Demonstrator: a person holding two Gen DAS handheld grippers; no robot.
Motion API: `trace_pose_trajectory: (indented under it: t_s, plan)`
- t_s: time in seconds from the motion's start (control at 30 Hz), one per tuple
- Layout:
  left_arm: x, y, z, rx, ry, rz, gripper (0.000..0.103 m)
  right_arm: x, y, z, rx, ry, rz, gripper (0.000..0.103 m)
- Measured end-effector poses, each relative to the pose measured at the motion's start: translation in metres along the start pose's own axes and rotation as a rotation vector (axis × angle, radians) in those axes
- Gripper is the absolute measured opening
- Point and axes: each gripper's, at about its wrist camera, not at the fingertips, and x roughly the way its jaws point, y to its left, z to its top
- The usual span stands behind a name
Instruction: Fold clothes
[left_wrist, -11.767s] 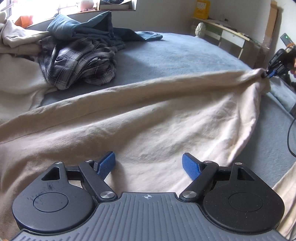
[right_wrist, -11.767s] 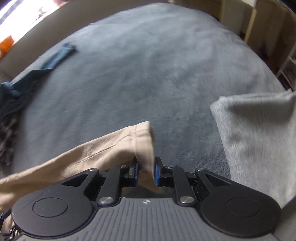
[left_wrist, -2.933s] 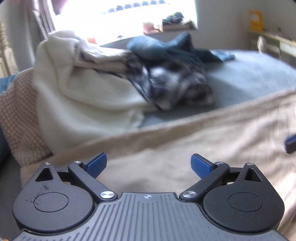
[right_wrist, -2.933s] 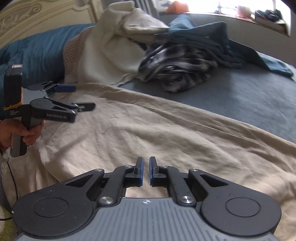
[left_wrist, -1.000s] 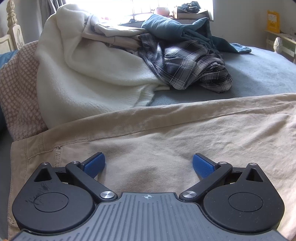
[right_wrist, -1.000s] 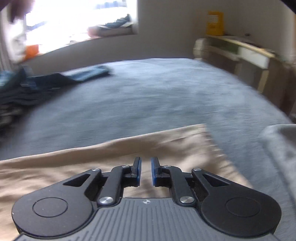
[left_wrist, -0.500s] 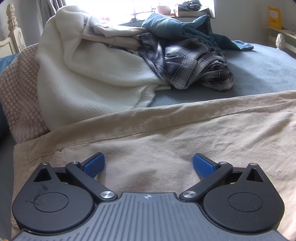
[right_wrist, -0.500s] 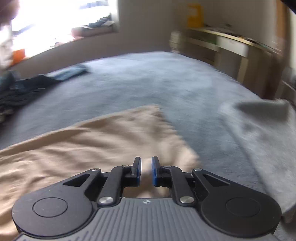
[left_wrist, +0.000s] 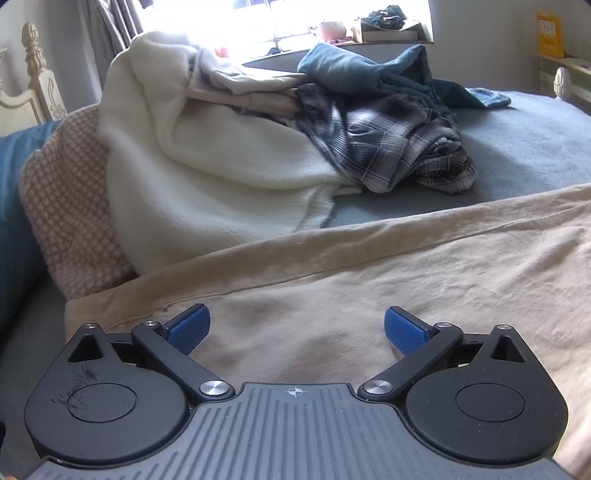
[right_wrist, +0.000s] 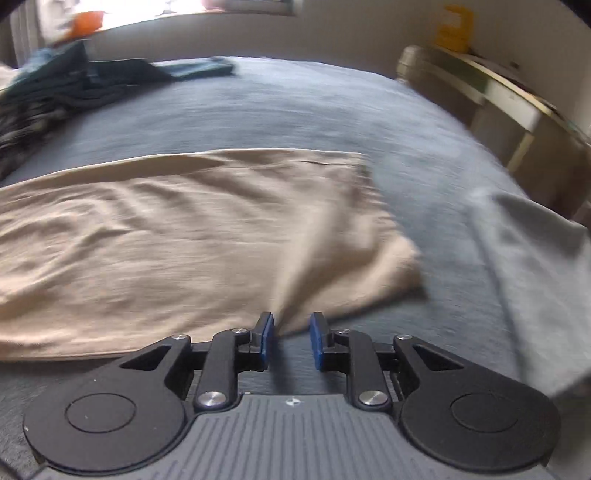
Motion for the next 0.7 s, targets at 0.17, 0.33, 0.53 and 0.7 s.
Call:
trace_pose_trajectory:
  t_s: [0.17,0.33,0.53,0.7]
  plan:
    - [-0.024,0.001,-0.003,0.022,-0.014,-0.100,0.102,-0.034,0.058,0.014,-0.110,-0.103,0.204,0.022]
    - [-0.049,-0.024,-0.023,0.157,-0.032,-0.226,0.102,-0.037,0.125,0.023,-0.190,-0.070,0.478,0.022]
    - [-0.068,-0.052,-0.046,0.301,-0.031,-0.335,0.102,-0.017,0.136,0.001,-0.215,0.029,0.429,0.022]
    - [-0.066,-0.054,-0.048,0.290,-0.016,-0.333,0.102,-0.013,0.098,-0.002,-0.126,0.051,0.295,0.022]
